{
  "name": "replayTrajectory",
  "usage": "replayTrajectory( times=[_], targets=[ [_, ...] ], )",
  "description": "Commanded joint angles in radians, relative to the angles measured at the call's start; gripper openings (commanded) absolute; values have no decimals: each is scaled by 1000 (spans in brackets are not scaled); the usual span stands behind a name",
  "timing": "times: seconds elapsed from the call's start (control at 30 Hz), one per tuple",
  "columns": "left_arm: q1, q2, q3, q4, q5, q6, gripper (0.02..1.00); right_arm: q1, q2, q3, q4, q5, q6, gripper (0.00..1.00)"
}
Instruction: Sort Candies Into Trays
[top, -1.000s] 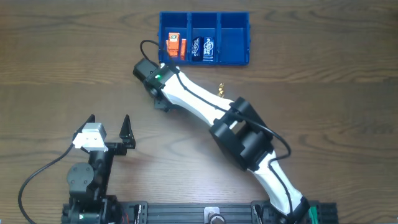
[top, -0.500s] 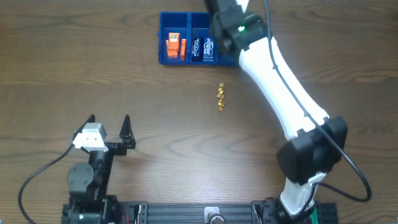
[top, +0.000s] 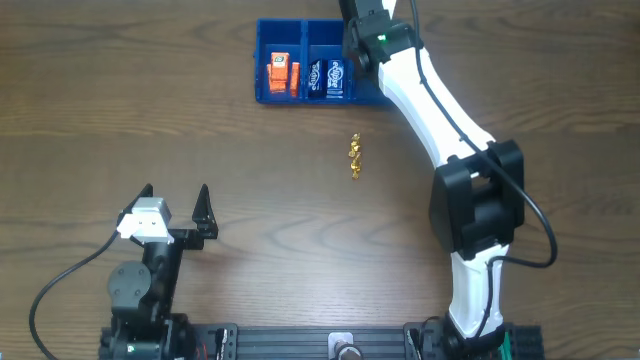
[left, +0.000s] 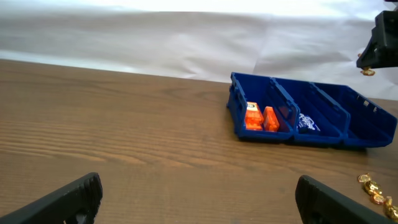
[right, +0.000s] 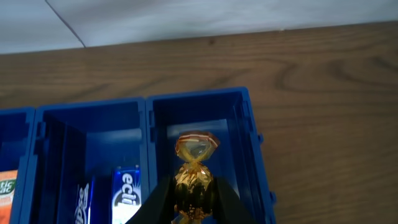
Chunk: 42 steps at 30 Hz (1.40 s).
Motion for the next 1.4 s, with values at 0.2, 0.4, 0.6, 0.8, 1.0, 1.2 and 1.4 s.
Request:
replayTrajectory(
  times=[0.2, 0.4, 0.6, 0.8, 1.0, 1.2, 1.4],
  targets=[
    [6, -7, -16, -38, 27, 14, 998, -5, 30, -2, 21, 12, -14, 119],
    [6, -7, -16, -38, 27, 14, 996, -5, 31, -2, 17, 12, -14, 621],
    [6, -7, -16, -38, 27, 14, 998, -2, 31, -2, -9, 12, -14, 766],
    [6, -7, -16, -38, 27, 14, 996, 43, -7, 0, -183, 10, 59, 768],
    [6, -7, -16, -38, 27, 14, 998, 129, -66, 0, -483, -114, 201, 790],
    [6, -7, -16, -38, 27, 14, 998, 188, -66, -92, -585, -188, 242, 792],
    [6, -7, -16, -38, 27, 14, 998, 190, -66, -267, -493, -230, 248, 787]
  ],
)
